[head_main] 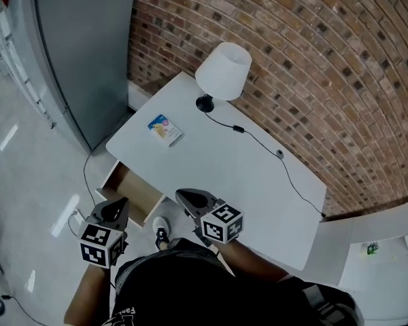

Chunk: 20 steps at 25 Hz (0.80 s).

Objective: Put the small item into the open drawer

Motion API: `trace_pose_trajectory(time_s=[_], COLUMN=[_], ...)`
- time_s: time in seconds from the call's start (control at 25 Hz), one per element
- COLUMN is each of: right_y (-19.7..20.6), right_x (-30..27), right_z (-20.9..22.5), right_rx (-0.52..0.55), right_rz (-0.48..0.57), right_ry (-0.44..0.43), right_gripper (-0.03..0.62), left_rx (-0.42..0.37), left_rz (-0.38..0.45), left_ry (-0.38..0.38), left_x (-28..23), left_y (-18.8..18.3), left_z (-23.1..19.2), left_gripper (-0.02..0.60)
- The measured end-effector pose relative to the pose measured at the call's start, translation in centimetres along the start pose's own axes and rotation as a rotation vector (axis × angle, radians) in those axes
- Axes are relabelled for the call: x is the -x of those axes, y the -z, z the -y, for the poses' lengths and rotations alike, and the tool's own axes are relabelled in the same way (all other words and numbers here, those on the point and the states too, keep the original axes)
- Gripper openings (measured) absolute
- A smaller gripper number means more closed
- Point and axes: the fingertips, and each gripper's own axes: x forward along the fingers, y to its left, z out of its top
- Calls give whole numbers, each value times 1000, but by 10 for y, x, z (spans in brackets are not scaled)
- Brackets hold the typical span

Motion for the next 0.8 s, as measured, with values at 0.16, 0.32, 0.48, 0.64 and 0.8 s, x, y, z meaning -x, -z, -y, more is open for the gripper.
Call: trace_pose_trajectory(time_s=[0.16,0.32,0.48,0.64,0.8], right_y=[-11,-21,-26,-27,-31], right_x=[-13,-28,-42,-56,-66], right_z=[18,39,58,76,85], right_rx=[8,17,25,34,31], right_rz=[-7,-18,-38,-60,-69], right_ry=[-29,-52,-72,-86,-88], right_gripper=[5,5,5,5,5], left_rx=[-3,8,22,39,38], left_rz=[-6,-12,8,17,-10], left_ry=[-31,-82,-135,-178,-184], left_x=[-14,-25,-34,-42,-47], left_y=[-11,-19,-32,-41,-39], left_z=[-8,-23,-37,-46,-50], left_gripper=[18,18,18,18,18])
